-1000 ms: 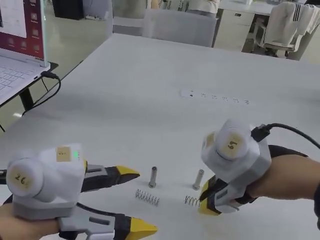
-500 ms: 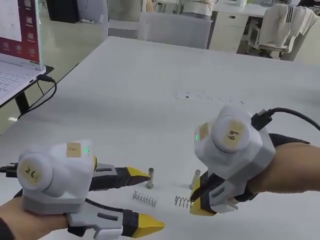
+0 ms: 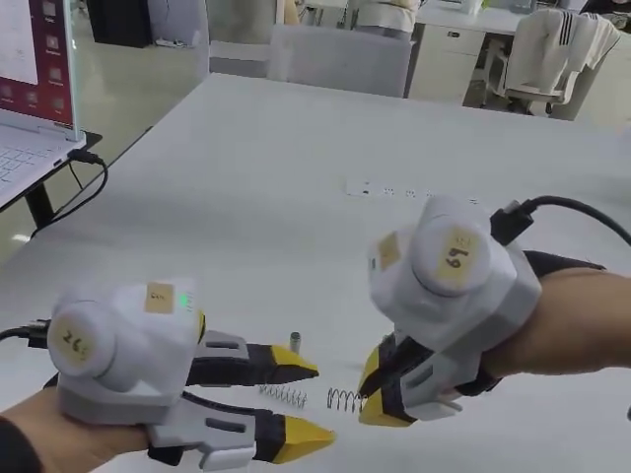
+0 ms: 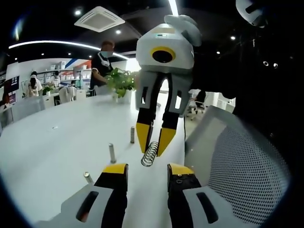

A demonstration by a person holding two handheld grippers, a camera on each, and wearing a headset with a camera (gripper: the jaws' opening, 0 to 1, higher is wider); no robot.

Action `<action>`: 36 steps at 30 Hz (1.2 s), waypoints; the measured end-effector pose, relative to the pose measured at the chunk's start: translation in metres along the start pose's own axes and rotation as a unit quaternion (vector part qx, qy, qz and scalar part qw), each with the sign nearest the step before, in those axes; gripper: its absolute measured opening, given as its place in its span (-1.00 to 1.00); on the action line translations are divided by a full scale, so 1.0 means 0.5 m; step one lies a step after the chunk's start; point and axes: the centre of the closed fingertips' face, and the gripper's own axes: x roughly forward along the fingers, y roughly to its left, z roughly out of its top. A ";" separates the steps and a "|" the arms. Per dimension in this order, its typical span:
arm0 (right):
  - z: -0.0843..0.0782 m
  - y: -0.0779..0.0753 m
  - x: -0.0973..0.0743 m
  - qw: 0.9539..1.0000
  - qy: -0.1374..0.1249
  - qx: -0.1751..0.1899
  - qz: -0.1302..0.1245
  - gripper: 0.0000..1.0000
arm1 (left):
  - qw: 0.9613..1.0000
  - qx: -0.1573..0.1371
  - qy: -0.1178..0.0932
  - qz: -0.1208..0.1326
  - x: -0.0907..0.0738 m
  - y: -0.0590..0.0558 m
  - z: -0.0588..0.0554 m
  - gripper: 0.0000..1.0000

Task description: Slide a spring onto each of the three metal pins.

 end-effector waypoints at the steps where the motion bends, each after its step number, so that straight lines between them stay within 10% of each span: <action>1: 0.001 0.001 0.000 1.000 0.000 -0.001 0.001 -0.84 | 1.000 0.000 0.000 -0.002 0.001 -0.002 0.000 -0.53; 36: 0.008 0.026 -0.003 0.999 -0.002 -0.038 0.013 -0.83 | 0.999 0.004 -0.004 -0.034 0.010 -0.026 0.011 -0.95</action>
